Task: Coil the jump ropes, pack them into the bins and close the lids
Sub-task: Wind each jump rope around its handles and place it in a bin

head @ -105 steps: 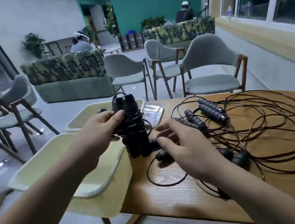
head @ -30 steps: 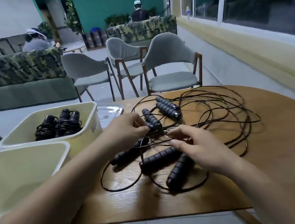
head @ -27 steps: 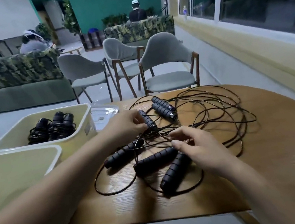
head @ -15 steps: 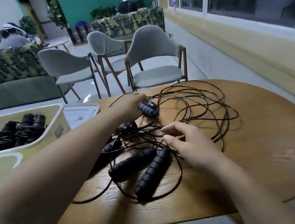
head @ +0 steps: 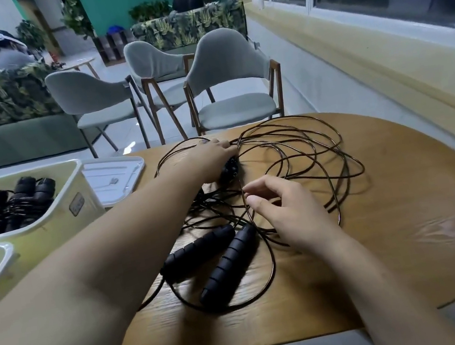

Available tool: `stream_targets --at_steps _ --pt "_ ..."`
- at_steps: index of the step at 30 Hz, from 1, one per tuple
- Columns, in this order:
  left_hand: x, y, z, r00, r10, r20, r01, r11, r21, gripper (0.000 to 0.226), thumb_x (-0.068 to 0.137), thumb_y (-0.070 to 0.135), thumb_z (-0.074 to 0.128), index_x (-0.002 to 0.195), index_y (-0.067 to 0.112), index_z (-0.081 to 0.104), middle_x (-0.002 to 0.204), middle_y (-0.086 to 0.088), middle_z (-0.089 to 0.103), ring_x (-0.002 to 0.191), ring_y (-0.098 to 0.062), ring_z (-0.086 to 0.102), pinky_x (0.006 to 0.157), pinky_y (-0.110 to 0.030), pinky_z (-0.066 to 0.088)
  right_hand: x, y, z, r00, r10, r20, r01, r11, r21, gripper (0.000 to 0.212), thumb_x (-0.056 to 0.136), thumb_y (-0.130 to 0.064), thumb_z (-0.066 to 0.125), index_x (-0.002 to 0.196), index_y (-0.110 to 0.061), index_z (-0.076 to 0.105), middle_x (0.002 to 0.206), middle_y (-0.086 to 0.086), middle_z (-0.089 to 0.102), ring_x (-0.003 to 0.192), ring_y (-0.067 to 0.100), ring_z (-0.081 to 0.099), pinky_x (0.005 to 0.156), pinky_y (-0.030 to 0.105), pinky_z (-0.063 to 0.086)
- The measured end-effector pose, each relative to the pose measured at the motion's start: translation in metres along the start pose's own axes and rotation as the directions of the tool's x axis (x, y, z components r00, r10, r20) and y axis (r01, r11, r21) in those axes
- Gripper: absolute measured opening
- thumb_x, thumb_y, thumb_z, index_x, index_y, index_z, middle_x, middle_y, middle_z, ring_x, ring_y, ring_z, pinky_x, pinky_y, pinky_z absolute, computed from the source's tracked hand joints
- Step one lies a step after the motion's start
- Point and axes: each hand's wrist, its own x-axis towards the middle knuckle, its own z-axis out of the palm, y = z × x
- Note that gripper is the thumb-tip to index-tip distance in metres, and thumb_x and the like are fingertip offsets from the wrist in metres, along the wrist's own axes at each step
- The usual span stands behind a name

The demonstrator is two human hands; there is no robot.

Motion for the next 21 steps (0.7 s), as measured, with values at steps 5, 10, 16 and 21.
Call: stream_targets --at_steps 5,10,16,21 --pt "-0.003 -0.005 -0.001 0.983 0.054 -0.177 -0.029 0.989 0.142 0.053 0.092 0.025 0.070 0.141 0.023 0.049 0.130 -0.005 0.060 0.124 -0.027 0.057 0.104 -0.045 0.046 -0.002 -0.005 -0.004 1.000 -0.013 -0.019 0.013 1.000 -0.004 0.018 0.104 -0.030 0.067 0.119 -0.033 0.076 0.106 -0.021 0.075 0.103 -0.008 0.066 0.087 0.013 0.050" --pt "-0.013 -0.023 -0.031 0.956 0.002 -0.294 0.037 0.991 0.129 0.042 0.096 0.027 0.066 0.134 0.019 0.049 0.126 -0.008 0.063 0.116 -0.029 0.060 0.099 -0.046 0.048 -0.005 -0.009 -0.008 1.000 -0.018 -0.016 0.018 0.999 -0.027 0.020 0.105 -0.030 0.066 0.122 -0.034 0.075 0.110 -0.023 0.074 0.105 -0.010 0.065 0.086 0.009 0.048" --pt "-0.049 -0.021 -0.070 0.883 0.016 -0.470 0.064 0.986 0.155 0.033 0.095 0.024 0.066 0.124 0.018 0.050 0.116 -0.007 0.060 0.108 -0.031 0.059 0.098 -0.049 0.044 -0.004 -0.017 -0.006 0.997 -0.027 -0.078 0.032 0.997 0.064 0.017 0.104 -0.029 0.068 0.118 -0.033 0.076 0.106 -0.022 0.076 0.105 -0.004 0.068 0.094 0.023 0.056" --pt "-0.089 0.011 -0.083 0.758 0.080 -0.647 -0.003 0.993 0.119 0.024 0.099 0.024 0.067 0.116 0.024 0.050 0.115 0.001 0.057 0.116 -0.026 0.055 0.105 -0.046 0.038 -0.007 -0.025 -0.006 0.965 -0.013 -0.260 0.061 0.982 0.177 0.012 0.106 -0.032 0.067 0.116 -0.033 0.073 0.105 -0.020 0.076 0.104 0.000 0.070 0.093 0.026 0.056"
